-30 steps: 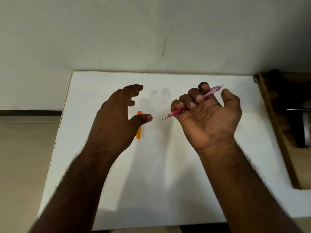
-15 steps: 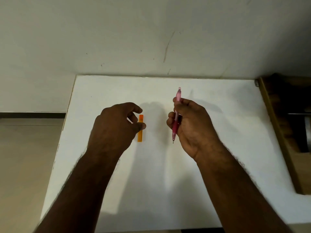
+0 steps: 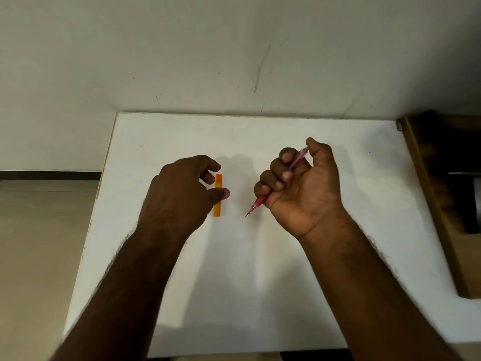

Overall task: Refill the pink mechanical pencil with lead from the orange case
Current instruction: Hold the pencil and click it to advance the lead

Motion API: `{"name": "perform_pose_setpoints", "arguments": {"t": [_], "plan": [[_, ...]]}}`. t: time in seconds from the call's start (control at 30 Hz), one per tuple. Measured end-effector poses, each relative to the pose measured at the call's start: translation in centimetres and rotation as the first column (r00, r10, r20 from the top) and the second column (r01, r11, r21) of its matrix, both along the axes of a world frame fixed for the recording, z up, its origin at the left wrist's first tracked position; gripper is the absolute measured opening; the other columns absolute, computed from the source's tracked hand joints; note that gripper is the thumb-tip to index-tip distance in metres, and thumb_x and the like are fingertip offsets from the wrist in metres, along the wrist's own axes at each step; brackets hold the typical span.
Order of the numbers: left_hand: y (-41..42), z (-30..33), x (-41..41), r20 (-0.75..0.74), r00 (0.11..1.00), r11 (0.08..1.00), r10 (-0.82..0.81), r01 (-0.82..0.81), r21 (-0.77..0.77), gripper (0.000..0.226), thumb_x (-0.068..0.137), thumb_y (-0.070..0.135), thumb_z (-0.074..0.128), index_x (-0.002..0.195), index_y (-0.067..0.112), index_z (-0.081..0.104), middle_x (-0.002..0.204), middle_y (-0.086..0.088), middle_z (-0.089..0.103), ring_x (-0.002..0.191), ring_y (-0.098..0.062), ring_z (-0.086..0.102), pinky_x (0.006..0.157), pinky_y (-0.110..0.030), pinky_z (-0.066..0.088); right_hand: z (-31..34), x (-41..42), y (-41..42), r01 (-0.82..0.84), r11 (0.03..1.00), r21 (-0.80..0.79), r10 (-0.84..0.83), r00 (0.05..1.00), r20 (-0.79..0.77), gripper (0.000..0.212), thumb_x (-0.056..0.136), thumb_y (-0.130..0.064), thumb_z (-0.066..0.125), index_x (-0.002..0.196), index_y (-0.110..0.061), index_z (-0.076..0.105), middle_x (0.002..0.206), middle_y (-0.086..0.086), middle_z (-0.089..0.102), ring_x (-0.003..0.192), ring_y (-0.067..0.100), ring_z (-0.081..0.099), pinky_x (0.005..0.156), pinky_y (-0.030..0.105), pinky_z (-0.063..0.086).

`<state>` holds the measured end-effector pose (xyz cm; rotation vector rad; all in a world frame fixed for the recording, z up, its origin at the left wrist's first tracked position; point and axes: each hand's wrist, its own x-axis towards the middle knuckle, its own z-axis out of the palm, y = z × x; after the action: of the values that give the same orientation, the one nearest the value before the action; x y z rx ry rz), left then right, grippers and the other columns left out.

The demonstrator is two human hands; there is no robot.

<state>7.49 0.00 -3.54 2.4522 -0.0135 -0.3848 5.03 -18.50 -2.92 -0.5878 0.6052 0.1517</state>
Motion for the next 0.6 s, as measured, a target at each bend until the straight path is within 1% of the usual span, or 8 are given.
{"name": "perform_pose_setpoints", "arguments": {"t": [0.1,0.27,0.33,0.37,0.43,0.5,0.57,0.6], "plan": [[0.0,0.1,-0.1,0.004,1.000,1.000,-0.007,0.007,-0.003,0.040,0.076,0.041,0.083,0.112,0.035,0.068,0.094,0.017,0.067,0.077,-0.003,0.063,0.064,-0.018,0.043,0.0,0.1,-0.1,0.018,1.000,0.008,-0.018,1.000,-0.012,0.050,0.095,-0.050,0.041,0.062,-0.014,0.051,0.050,0.000,0.033,0.047,0.016,0.026,0.056,0.029,0.028],[0.0,0.2,-0.1,0.004,1.000,1.000,-0.005,0.005,-0.008,0.039,0.076,0.038,0.084,0.112,0.034,0.068,0.096,0.016,0.067,0.079,-0.004,0.063,0.065,-0.017,0.042,0.2,0.1,-0.1,-0.013,0.999,0.034,0.013,1.000,-0.023,0.058,0.095,-0.063,0.040,0.067,-0.014,0.054,0.055,0.000,0.037,0.048,0.016,0.029,0.055,0.028,0.028],[0.0,0.2,-0.1,-0.001,1.000,1.000,-0.009,0.009,-0.012,0.040,0.075,0.034,0.085,0.111,0.035,0.068,0.096,0.016,0.067,0.079,-0.004,0.062,0.065,-0.019,0.043,0.3,0.0,0.0,-0.018,0.999,0.032,0.018,1.000,-0.024,0.055,0.094,-0.059,0.040,0.073,-0.012,0.057,0.059,0.001,0.042,0.050,0.016,0.032,0.057,0.029,0.031],[0.1,0.1,-0.1,-0.006,1.000,1.000,-0.011,0.011,-0.015,0.040,0.075,0.032,0.085,0.110,0.035,0.068,0.096,0.015,0.067,0.079,-0.005,0.063,0.065,-0.021,0.044,0.4,0.0,0.0,-0.014,1.000,0.018,0.015,1.000,-0.025,0.050,0.095,-0.053,0.041,0.079,-0.010,0.060,0.062,0.002,0.046,0.051,0.016,0.035,0.057,0.029,0.034],[0.2,0.0,-0.1,-0.014,1.000,1.000,-0.014,0.013,-0.014,0.039,0.074,0.028,0.086,0.108,0.036,0.069,0.094,0.015,0.068,0.079,-0.008,0.064,0.067,-0.024,0.046,0.5,0.0,0.2,-0.024,0.996,-0.088,0.020,0.999,-0.045,0.037,0.098,-0.034,0.043,0.093,-0.006,0.066,0.069,0.005,0.051,0.054,0.016,0.044,0.056,0.029,0.041],[0.2,-0.3,0.0,-0.016,1.000,1.000,-0.013,0.013,-0.005,0.037,0.074,0.026,0.086,0.105,0.037,0.069,0.090,0.016,0.067,0.078,-0.008,0.064,0.067,-0.025,0.046,0.4,0.1,0.6,-0.080,0.953,-0.293,0.049,0.993,-0.110,0.029,0.102,-0.015,0.046,0.105,-0.001,0.071,0.075,0.008,0.055,0.060,0.016,0.053,0.057,0.031,0.052],[0.3,-0.6,0.0,-0.019,1.000,1.000,-0.009,0.009,0.006,0.036,0.073,0.026,0.086,0.102,0.039,0.069,0.089,0.017,0.066,0.077,-0.006,0.063,0.066,-0.025,0.046,0.2,0.1,1.0,-0.176,0.864,-0.472,0.098,0.978,-0.185,0.026,0.104,-0.007,0.049,0.118,-0.001,0.070,0.084,0.010,0.061,0.070,0.018,0.061,0.072,0.033,0.063],[0.3,-0.8,0.1,-0.025,1.000,1.000,-0.008,0.008,0.012,0.036,0.073,0.026,0.086,0.102,0.040,0.069,0.088,0.017,0.066,0.077,-0.005,0.062,0.067,-0.026,0.046,0.0,0.1,1.2,-0.217,0.822,-0.527,0.121,0.970,-0.210,0.025,0.105,-0.007,0.051,0.122,-0.001,0.067,0.088,0.011,0.064,0.074,0.019,0.065,0.079,0.036,0.064]]}}
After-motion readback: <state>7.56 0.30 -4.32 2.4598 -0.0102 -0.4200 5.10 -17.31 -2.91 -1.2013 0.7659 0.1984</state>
